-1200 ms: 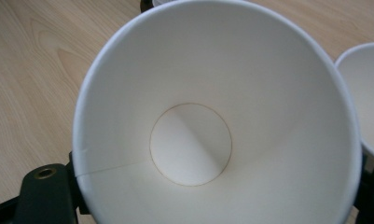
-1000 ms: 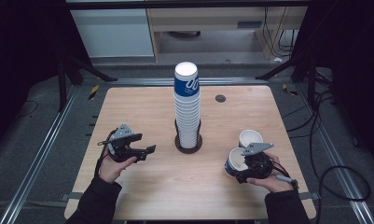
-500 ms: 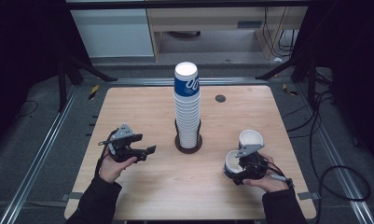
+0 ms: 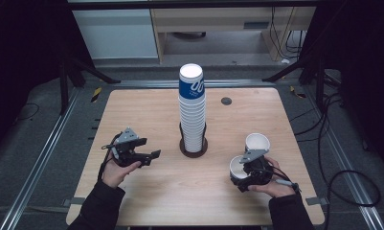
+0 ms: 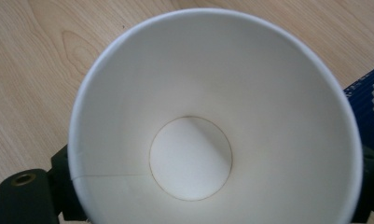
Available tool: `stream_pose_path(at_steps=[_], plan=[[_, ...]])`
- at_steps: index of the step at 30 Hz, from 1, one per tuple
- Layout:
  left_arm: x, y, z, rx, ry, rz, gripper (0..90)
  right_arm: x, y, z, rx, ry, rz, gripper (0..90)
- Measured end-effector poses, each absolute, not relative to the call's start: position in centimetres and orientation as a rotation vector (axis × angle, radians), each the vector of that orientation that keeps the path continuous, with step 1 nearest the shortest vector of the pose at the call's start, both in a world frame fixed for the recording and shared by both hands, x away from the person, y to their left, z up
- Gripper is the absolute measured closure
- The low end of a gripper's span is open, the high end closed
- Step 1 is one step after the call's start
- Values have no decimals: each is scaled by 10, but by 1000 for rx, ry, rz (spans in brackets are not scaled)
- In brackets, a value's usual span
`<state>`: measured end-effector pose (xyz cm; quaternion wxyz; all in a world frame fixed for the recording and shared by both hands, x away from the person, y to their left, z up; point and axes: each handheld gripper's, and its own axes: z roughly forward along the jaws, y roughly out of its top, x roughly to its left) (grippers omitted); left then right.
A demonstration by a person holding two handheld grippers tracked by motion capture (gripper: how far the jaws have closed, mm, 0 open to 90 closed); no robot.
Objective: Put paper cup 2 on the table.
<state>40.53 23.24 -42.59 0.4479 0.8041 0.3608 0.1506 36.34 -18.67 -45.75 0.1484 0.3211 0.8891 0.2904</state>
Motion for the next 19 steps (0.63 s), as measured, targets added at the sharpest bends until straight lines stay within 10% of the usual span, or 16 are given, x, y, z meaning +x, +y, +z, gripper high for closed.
stream_pose_path(at_steps=[19], plan=[[405, 233, -425, 1986, 886, 371, 211, 358, -196, -437, 924, 2441, 1050, 62]])
